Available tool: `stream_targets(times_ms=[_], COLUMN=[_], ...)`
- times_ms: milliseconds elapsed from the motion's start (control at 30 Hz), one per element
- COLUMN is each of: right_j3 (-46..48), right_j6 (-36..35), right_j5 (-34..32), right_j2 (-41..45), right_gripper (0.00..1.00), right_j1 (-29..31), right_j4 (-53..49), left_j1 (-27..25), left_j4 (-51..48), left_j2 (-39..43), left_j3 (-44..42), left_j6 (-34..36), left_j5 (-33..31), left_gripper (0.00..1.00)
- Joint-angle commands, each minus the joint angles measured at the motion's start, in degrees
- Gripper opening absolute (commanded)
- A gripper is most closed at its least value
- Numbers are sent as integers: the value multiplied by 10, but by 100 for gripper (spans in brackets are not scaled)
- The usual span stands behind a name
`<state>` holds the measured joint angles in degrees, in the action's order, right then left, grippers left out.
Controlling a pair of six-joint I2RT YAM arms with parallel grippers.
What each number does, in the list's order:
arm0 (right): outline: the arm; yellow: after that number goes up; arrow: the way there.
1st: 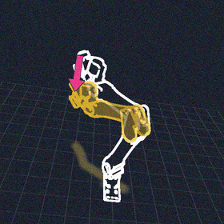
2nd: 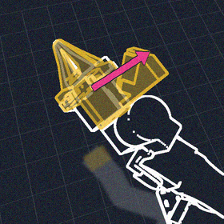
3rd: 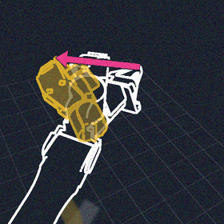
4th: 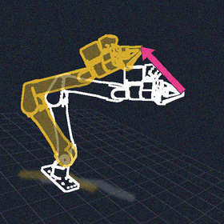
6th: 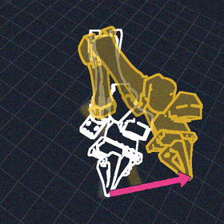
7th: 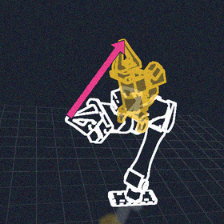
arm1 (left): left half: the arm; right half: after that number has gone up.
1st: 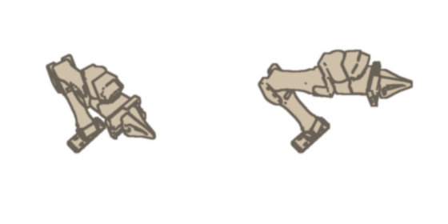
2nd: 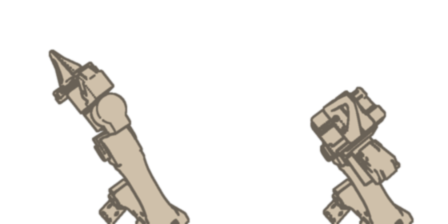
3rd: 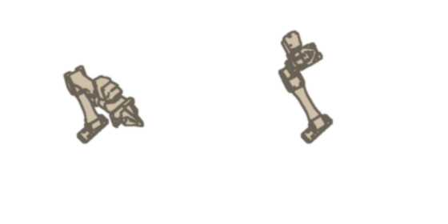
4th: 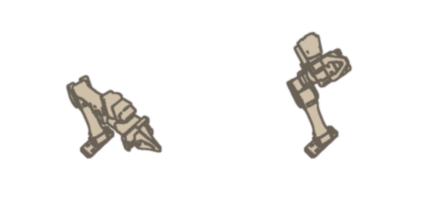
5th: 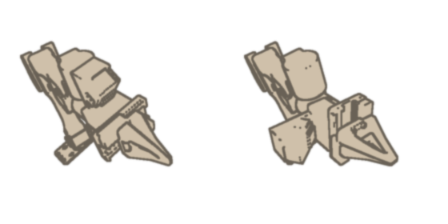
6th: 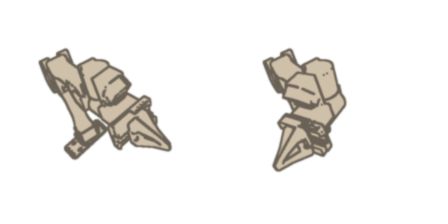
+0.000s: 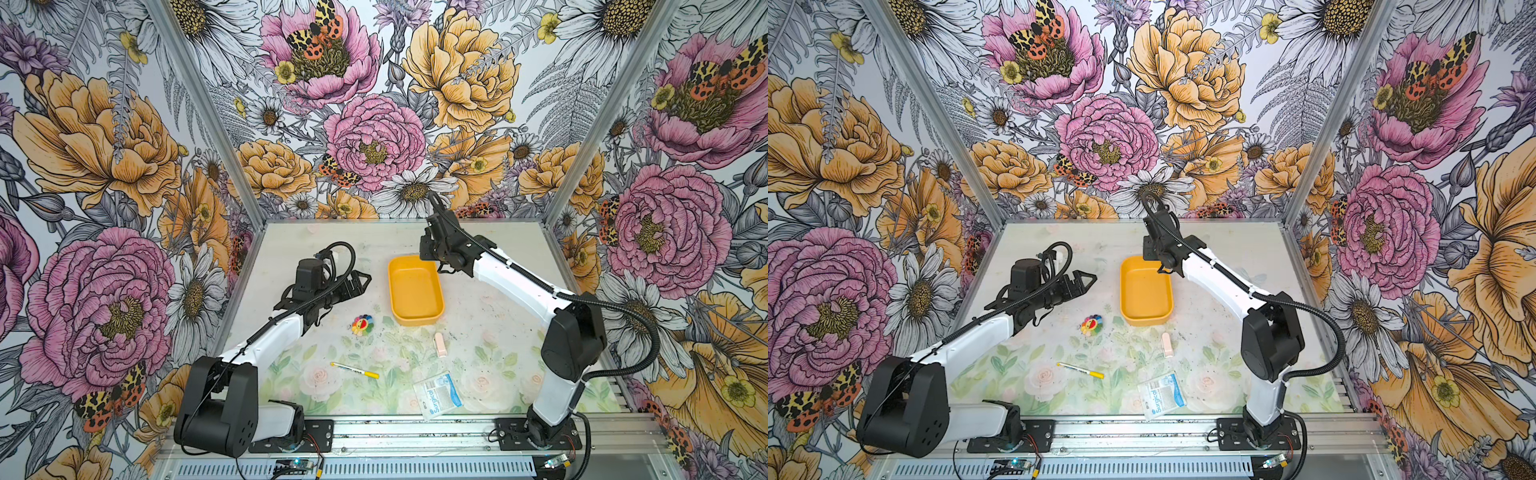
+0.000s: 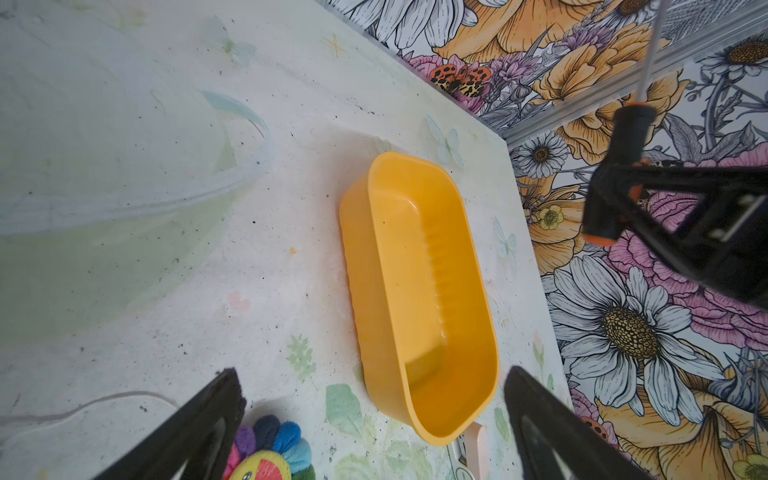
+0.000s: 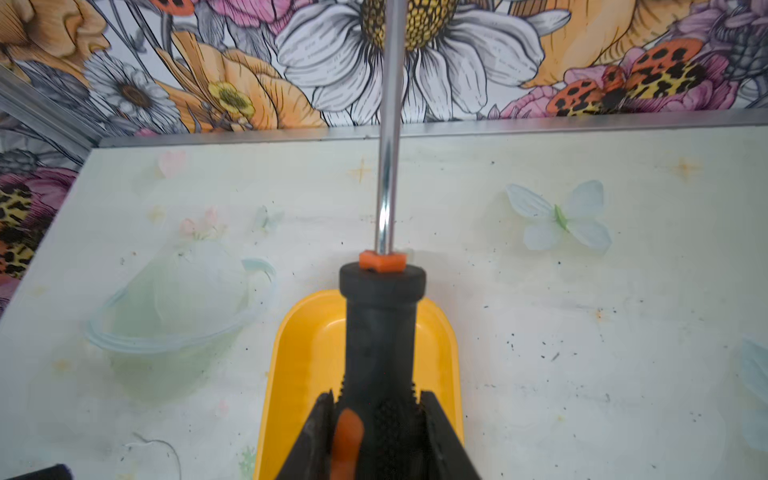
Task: Put the screwdriver in the bin
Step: 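Carry the screwdriver over the yellow bin and lower it inside with the right gripper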
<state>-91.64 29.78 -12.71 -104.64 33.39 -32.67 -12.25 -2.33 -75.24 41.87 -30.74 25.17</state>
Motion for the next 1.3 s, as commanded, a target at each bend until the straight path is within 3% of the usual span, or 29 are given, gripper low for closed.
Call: stream_targets(times_ms=[0, 467, 800, 1267], right_j3=[14, 119, 118, 118], right_j6=[34, 94, 101, 106], right_j5=[-36, 36, 106, 131], right_j2=[11, 8, -26, -47], right_gripper=[0, 0, 0, 0], right_j1=[14, 48, 48, 49], right_j4=[1, 1, 1, 1], left_j1=[-1, 0, 0, 1], left_j4=[-6, 34, 35, 36], left_j2=[13, 23, 5, -3], left_j3=[-6, -40, -41, -43], left_j6=[2, -12, -6, 2], left_j5=[1, 5, 7, 9], left_gripper=[99, 99, 99, 99])
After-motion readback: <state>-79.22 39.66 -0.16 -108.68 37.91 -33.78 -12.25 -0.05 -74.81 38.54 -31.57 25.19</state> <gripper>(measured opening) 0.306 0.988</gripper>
